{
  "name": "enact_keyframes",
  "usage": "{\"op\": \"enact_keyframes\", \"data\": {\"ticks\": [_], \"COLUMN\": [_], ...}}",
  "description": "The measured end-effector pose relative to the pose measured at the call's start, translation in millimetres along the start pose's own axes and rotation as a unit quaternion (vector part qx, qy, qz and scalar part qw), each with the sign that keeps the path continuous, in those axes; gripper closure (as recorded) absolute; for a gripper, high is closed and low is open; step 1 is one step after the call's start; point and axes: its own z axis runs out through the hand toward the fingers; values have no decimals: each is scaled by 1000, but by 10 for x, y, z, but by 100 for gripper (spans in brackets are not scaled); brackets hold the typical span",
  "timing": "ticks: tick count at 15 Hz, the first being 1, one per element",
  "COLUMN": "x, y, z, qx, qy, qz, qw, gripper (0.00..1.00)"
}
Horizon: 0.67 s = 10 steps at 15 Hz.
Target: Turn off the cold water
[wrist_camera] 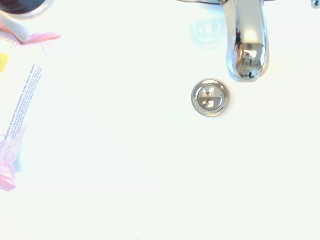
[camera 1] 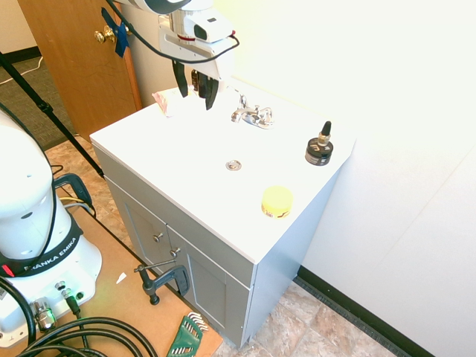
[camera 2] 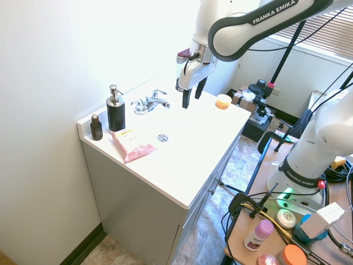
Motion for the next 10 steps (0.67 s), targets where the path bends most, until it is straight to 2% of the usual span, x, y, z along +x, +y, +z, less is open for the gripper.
{"op": "enact_keyframes", "data": {"ticks": [2,4,8,10], "x": [5,135,750,1040], "y": [1,-21,-267,-452], "z": [4,-9,188,351], "qx": [0,4,-11,-23], "qy": [0,22,101,120], "qz": [3,23,112,143], "qw": [1000,999,988,982], "gripper": [0,0,0,0]}}
